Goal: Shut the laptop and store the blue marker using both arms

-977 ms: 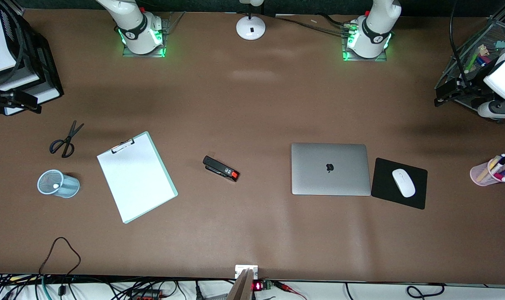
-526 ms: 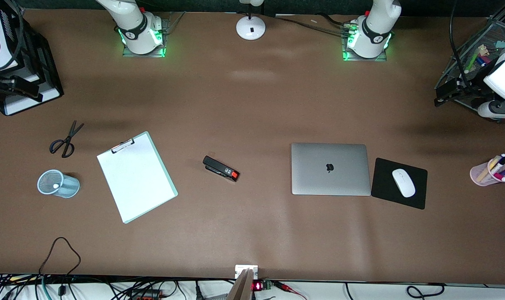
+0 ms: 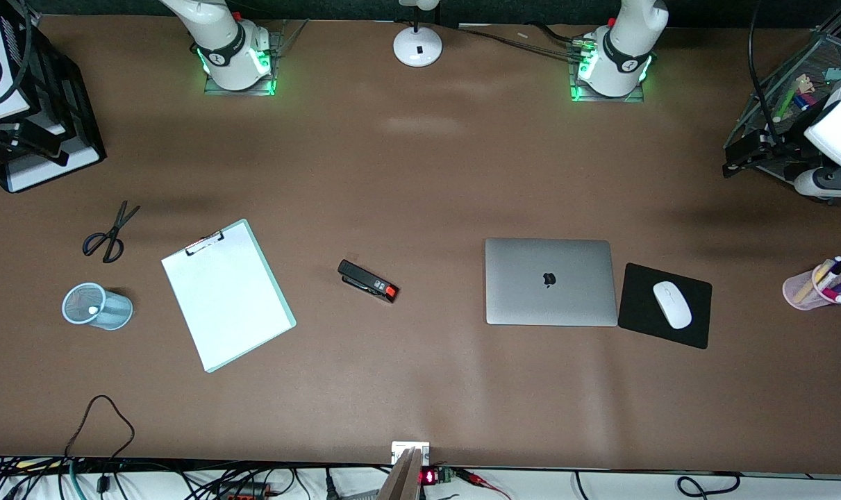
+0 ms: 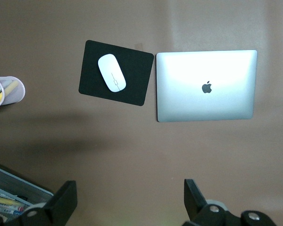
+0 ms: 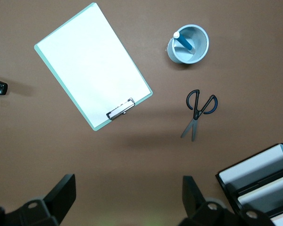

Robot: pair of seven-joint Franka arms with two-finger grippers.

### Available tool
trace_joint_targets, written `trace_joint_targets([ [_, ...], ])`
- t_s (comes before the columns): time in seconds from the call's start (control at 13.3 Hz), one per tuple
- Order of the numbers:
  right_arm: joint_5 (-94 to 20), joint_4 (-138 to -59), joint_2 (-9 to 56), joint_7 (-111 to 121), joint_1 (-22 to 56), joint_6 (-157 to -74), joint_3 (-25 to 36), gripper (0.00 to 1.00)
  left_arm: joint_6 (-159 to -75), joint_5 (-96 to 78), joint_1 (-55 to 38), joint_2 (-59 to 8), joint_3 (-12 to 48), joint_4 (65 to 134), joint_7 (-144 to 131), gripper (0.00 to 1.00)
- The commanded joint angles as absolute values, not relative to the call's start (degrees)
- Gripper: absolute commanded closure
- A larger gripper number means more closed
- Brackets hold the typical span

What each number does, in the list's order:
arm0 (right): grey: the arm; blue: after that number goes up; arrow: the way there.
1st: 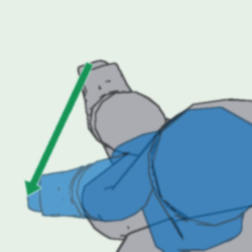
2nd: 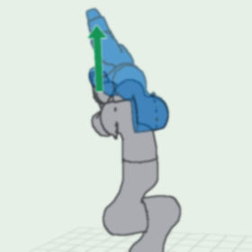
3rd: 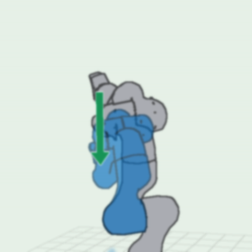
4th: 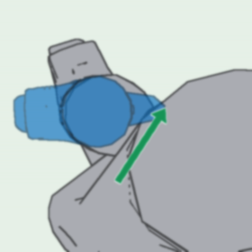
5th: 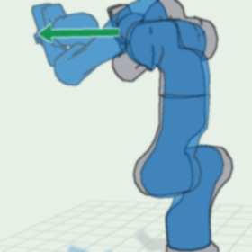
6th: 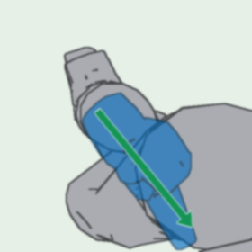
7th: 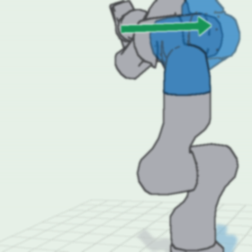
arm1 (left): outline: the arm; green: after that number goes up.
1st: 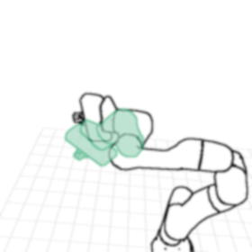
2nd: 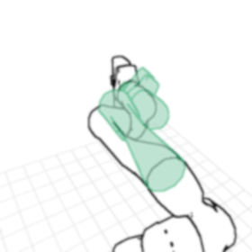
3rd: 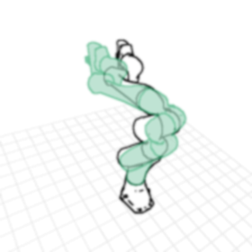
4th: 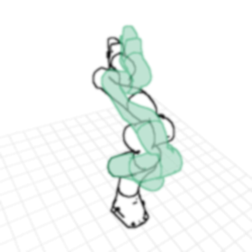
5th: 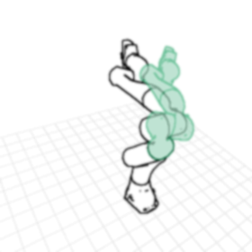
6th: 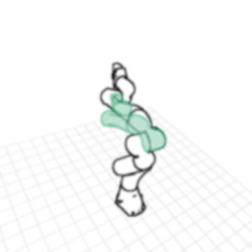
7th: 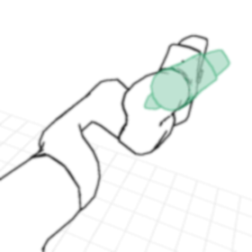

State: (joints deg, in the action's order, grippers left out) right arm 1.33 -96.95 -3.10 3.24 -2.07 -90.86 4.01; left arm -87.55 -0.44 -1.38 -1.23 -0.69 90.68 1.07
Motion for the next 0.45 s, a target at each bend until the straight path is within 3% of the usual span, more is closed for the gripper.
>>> trace_joint_targets([
  [0.0, 0.53, -98.88, -5.63, 2.9, -2.46, -90.89, 3.6, 0.0, -86.57, -1.58, -1.05, -2.37, -0.88, 88.51, 1.85, 0.0],
  [0.38, 0.62, -98.53, -5.36, 2.81, -2.29, -90.61, 3.43, 0.0, -86.4, -1.41, -1.14, -2.55, -0.7, 88.51, 1.93, 0.0],
])
